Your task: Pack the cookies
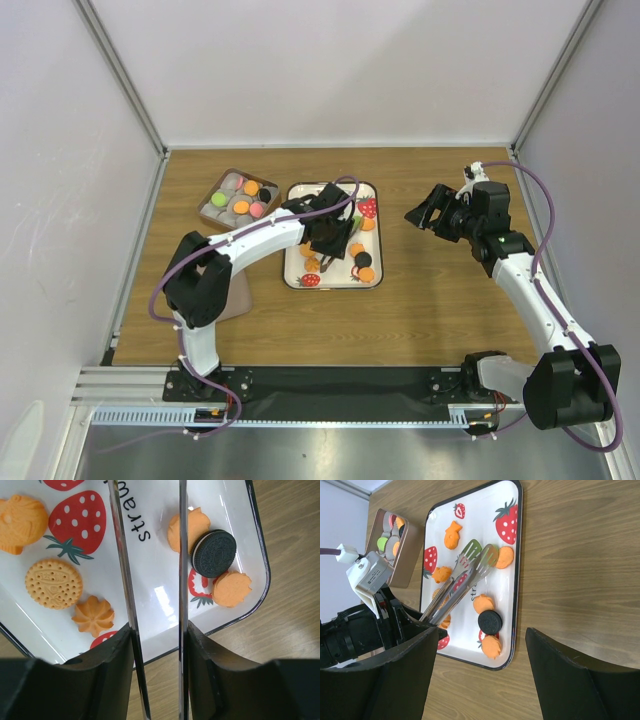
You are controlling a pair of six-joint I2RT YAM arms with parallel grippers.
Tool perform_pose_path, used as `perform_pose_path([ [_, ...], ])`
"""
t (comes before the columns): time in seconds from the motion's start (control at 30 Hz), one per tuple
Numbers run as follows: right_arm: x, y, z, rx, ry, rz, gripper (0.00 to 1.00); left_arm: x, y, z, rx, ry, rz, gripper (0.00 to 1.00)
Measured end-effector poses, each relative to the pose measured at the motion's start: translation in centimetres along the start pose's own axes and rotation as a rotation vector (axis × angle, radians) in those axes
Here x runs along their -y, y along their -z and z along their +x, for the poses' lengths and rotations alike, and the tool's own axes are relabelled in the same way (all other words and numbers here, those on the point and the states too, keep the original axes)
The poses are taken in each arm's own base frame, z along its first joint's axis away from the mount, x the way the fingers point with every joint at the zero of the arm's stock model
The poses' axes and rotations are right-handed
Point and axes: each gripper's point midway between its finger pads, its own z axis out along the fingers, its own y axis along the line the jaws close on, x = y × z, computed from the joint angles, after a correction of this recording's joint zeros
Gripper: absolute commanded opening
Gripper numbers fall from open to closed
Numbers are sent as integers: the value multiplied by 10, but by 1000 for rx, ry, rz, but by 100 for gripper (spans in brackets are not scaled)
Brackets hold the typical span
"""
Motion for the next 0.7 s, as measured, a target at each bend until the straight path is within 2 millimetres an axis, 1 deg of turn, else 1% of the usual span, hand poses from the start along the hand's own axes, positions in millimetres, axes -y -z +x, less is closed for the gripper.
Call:
perform_pose_path([
  [0.17, 0, 0, 0, 0, 0, 0, 77, 2, 0, 0, -2, 1, 12, 40],
  [0.33, 0, 0, 0, 0, 0, 0, 77, 2, 0, 0, -3, 1, 11, 39],
  [0.43, 0, 0, 0, 0, 0, 0, 77, -2, 3, -1, 1, 7, 1, 39],
  [0.5, 0, 0, 0, 0, 0, 0, 77, -6, 9, -4, 11, 11, -9, 39],
  [0.57, 0, 0, 0, 0, 0, 0, 77, -10, 20, -8, 31, 19, -16, 39],
  [0.7, 0, 0, 0, 0, 0, 0, 77, -22, 51, -27, 113, 48, -28, 39],
])
